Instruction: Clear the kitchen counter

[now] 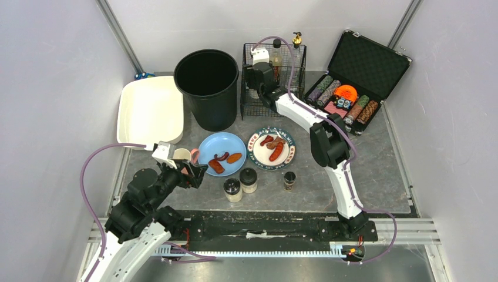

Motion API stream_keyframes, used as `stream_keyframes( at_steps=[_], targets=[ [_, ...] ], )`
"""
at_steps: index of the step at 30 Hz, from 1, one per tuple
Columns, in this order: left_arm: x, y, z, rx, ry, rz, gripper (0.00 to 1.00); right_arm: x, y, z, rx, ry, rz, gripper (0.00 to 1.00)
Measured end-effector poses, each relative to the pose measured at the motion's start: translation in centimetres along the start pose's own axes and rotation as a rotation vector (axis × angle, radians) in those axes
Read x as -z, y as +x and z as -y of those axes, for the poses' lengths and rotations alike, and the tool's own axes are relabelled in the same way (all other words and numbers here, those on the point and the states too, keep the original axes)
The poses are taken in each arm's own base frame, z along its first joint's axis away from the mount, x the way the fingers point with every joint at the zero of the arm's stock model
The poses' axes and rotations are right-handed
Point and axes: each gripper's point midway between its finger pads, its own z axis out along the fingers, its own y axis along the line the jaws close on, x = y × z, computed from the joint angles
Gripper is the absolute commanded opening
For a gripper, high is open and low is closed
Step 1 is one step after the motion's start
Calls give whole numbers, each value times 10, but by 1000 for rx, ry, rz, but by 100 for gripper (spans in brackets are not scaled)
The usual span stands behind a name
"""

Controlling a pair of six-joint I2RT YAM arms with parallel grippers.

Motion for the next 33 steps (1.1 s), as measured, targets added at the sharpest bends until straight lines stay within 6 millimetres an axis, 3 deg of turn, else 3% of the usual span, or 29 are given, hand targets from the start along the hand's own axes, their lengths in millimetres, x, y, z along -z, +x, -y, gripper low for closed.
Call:
stream_keyframes(
  at_steps=[9,21,33],
  targets=[
    [0,0,0,0,0,0,86,-4,9,-2,-27,1,-13,17],
    [0,0,0,0,0,0,86,-7,10,-4,-58,4,-6,60],
    [0,0,0,0,2,-1,86,-7,8,-4,-65,5,3,78]
  ],
)
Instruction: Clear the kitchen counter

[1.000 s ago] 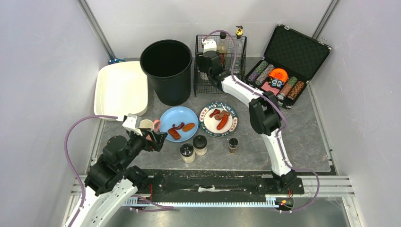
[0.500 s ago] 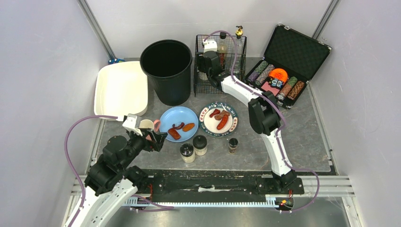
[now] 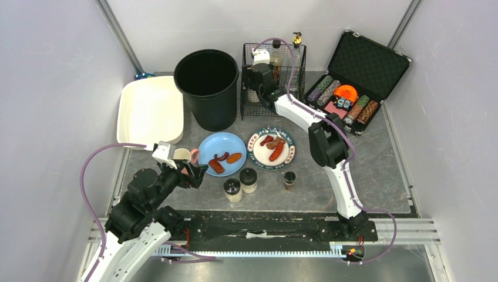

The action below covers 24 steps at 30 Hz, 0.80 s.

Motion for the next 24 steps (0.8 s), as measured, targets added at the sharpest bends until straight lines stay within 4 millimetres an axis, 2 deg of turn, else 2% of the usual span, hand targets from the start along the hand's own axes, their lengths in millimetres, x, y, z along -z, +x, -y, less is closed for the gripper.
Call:
stream_keyframes(
  at_steps=[5,8,18,21,24],
  targets=[
    [0,0,0,0,0,0,86,7,-5,2,-2,-4,4,82],
    [0,0,0,0,0,0,86,19,-13,5,-3,-8,8,85],
    [1,-1,0,1,3,9,87,81,-80,12,-33,-71,114,89],
    [1,-1,0,1,2,9,88,102,-82,15,-31,-104,122,89],
    [1,-1,0,1,2,8,88,123,-69,18,-22,-144,107,90]
  ],
)
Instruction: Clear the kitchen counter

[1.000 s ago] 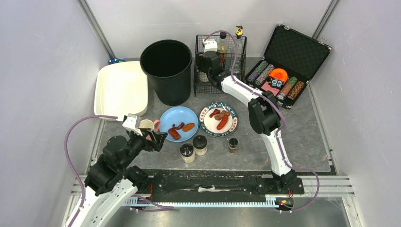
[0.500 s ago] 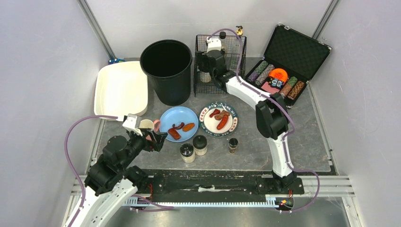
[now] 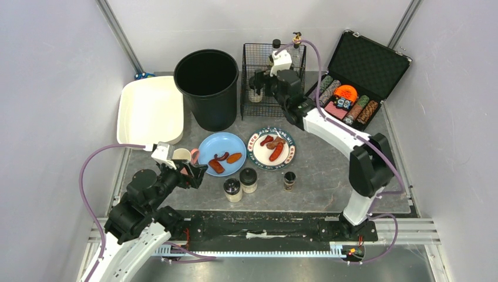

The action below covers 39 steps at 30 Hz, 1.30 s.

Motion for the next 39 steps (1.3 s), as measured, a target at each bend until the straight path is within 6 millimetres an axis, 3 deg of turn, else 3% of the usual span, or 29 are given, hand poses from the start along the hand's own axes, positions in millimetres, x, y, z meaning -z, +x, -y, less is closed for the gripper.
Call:
stream_keyframes(
  at_steps=[8,14,19,25,33,39],
  targets=[
    [0,0,0,0,0,0,88,61,51,-12,40,-167,-98,92],
    [0,0,0,0,1,0,88,114,64,-25,76,-272,-108,94],
    [0,0,0,0,2,0,88,148,70,-49,144,-370,-115,96],
    [0,0,1,0,4,1,88,189,108,-81,240,-519,-193,97],
    [2,-1,1,1,10,11,88,224,144,-98,307,-654,-276,98],
    [2,-1,2,1,12,10,88,246,154,-101,333,-715,-280,98]
  ],
)
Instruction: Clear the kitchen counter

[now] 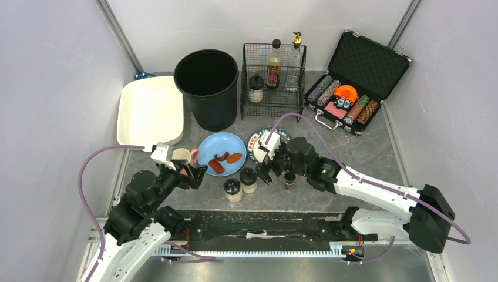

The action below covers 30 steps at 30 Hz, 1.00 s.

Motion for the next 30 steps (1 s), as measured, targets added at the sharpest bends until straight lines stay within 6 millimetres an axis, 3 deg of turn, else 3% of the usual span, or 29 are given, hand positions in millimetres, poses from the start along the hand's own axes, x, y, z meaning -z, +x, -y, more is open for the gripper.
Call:
stream_keyframes(
  at_steps=[5,15,30],
  targets=[
    [0,0,0,0,1,0,88,6,5,-13,32,-42,0,98],
    [0,0,0,0,3,-1,88,6,34,-33,74,-106,-69,98],
    [0,1,2,-1,9,-3,88,-17,59,-43,72,-145,-141,98]
  ],
)
